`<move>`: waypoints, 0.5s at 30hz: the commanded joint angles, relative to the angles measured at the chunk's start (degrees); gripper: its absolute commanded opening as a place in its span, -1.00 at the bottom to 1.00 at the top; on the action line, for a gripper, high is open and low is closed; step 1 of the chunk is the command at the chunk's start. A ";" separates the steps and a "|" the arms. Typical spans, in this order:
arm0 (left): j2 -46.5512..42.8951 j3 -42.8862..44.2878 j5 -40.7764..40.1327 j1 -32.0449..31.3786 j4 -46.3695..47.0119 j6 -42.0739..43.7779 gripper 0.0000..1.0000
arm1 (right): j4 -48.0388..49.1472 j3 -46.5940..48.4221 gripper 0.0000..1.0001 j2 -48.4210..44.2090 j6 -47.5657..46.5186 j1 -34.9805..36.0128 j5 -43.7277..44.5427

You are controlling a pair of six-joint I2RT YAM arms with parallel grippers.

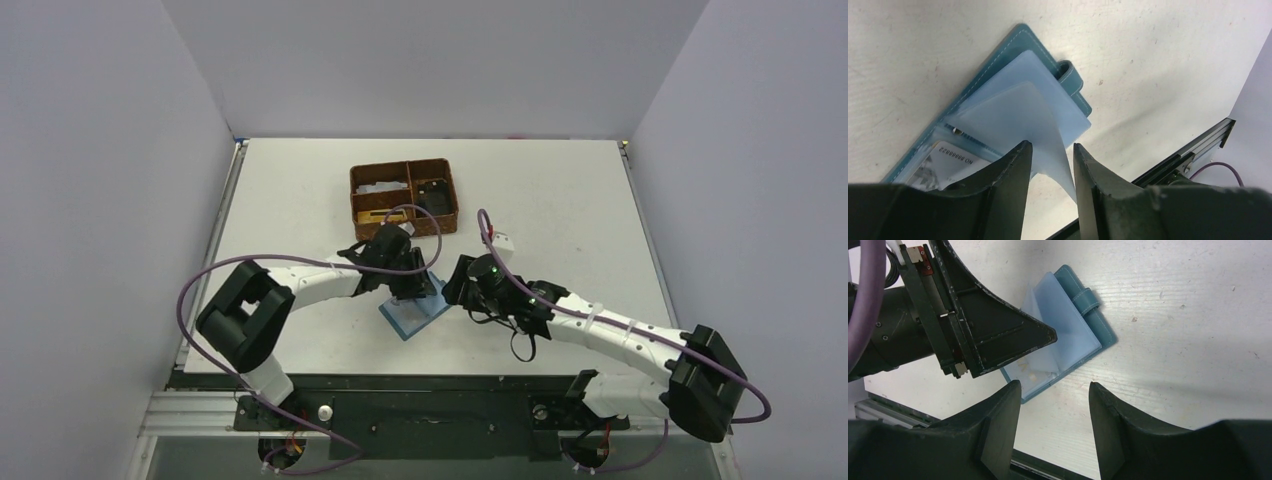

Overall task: Take the credit cards out of the card holder
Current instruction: Remove the credit card from the card holder.

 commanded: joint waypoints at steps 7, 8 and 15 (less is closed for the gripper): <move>5.50 7.38 -1.12 -0.31 1.45 2.74 -0.07 | -1.24 -0.64 -0.02 -3.07 -0.98 -0.14 2.79; 5.87 7.72 -1.08 -0.29 1.48 2.88 -0.04 | -1.33 -0.65 -0.02 -3.37 -0.97 -0.14 2.88; 10.97 10.33 -0.82 -0.79 1.95 3.08 -0.01 | -2.20 -1.01 -0.02 -4.50 -0.92 -0.14 3.65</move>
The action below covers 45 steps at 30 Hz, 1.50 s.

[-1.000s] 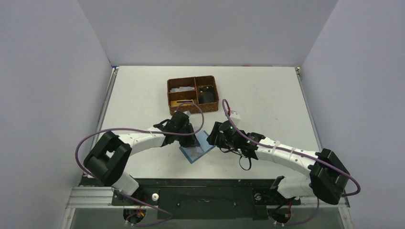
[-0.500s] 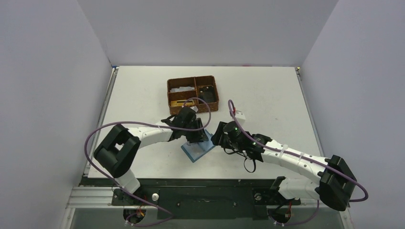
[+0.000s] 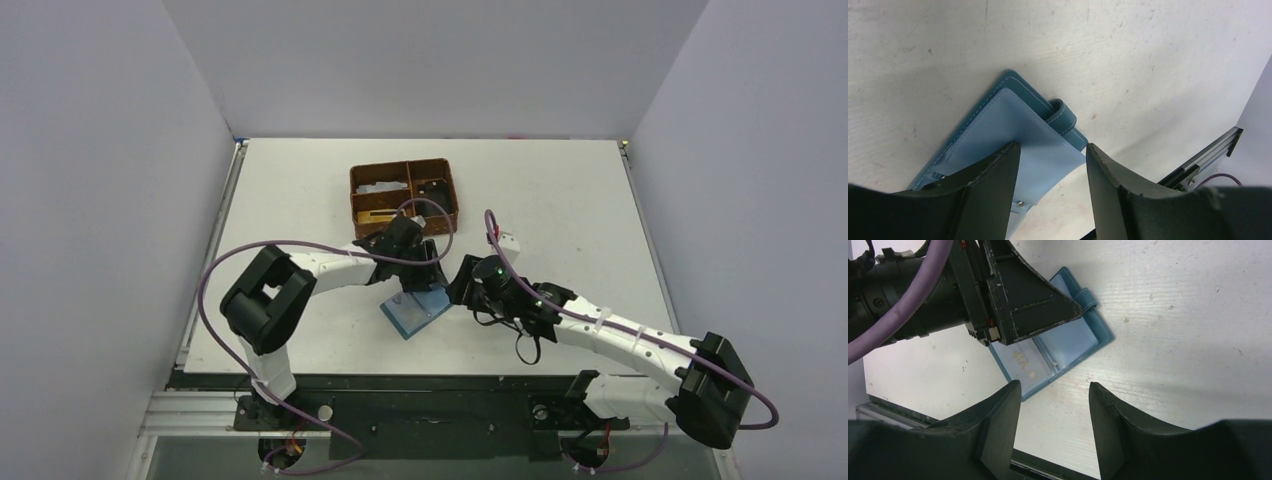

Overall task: Take the credit cards out of the card holder
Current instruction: Remove the credit card from the card holder.

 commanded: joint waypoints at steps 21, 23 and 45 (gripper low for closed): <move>1.43 -4.36 0.80 -7.50 1.23 0.76 -0.01 | -1.38 -1.37 -0.02 -3.22 -1.25 -0.16 3.92; 0.89 -4.55 0.72 -7.51 0.65 1.23 -0.01 | -1.37 -1.23 -0.02 -2.89 -1.36 -0.15 4.00; -8.92 -1.91 -0.65 -3.33 -4.09 3.01 0.05 | -2.57 1.69 -0.02 -2.01 -1.72 0.76 3.58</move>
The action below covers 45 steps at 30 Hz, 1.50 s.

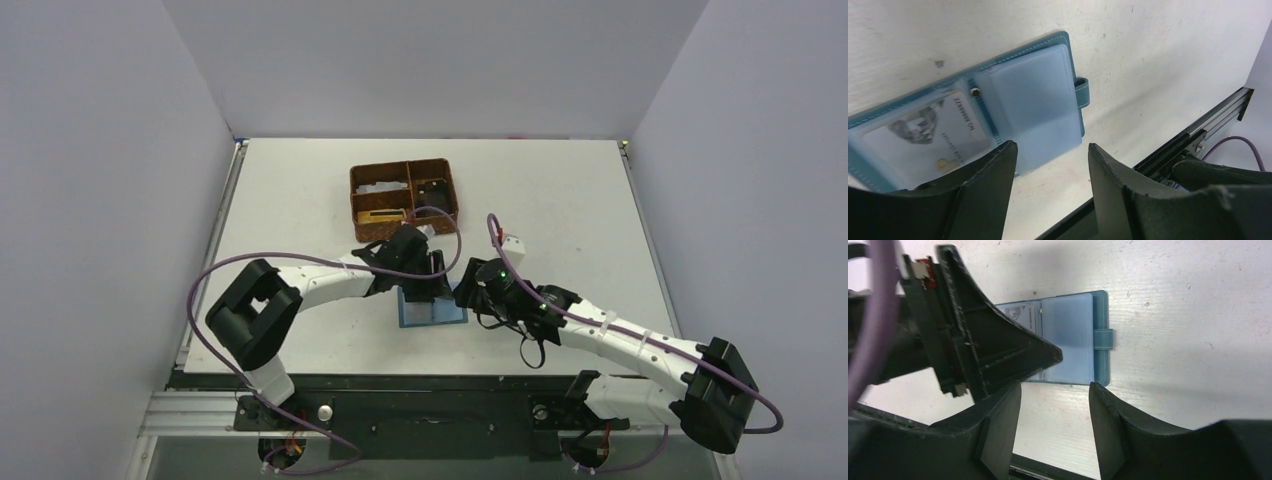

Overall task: Take the credit cards out of the card holder
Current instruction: Remove the credit card from the card holder.

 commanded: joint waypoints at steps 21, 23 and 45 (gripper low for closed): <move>-13.00 -8.80 -4.47 9.11 -7.37 4.94 -0.26 | 15.57 5.84 -0.17 16.66 1.00 0.29 -10.91; -12.53 -9.23 -4.36 9.09 -6.78 4.76 -0.38 | 17.24 5.51 -0.21 18.32 1.67 -0.50 -12.07; -6.68 -11.09 -6.12 9.23 -3.41 4.96 -0.72 | 24.87 3.03 -0.25 26.92 2.31 -2.81 -15.46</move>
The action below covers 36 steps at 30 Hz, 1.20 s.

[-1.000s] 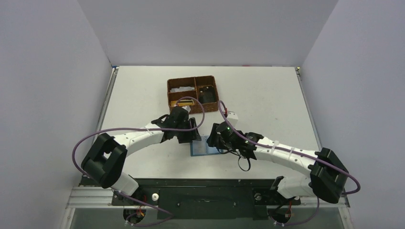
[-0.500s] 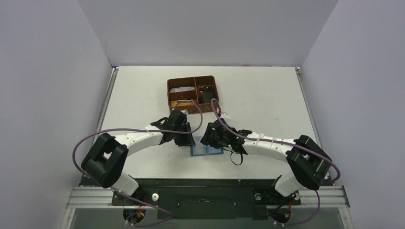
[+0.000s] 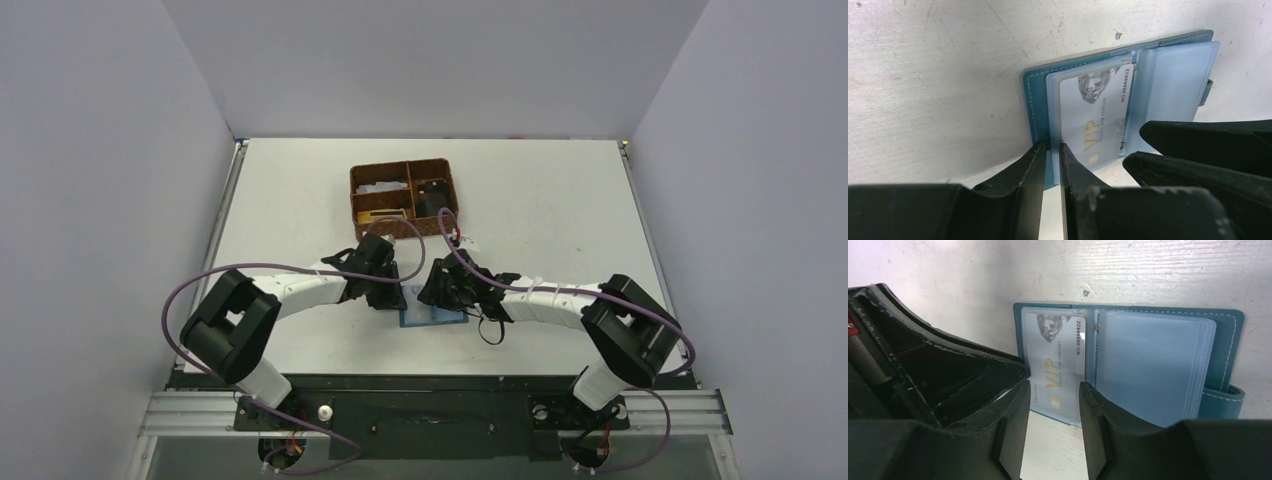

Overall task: Take the credit cards out of the card holder
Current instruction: Remove the credit card from the card holder.

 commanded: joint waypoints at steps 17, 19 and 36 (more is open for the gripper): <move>4.21 0.56 -3.34 -0.42 -0.44 0.30 -0.86 | 11.41 -4.46 -0.33 3.12 2.01 -2.56 -4.93; 4.30 0.56 -3.39 -0.49 -0.53 0.25 -0.89 | 12.61 -4.88 -0.36 3.36 2.53 -2.59 -5.53; 5.24 0.65 -3.75 -1.17 -1.24 0.06 -1.00 | 21.41 -9.11 -0.54 4.84 6.66 -4.11 -9.02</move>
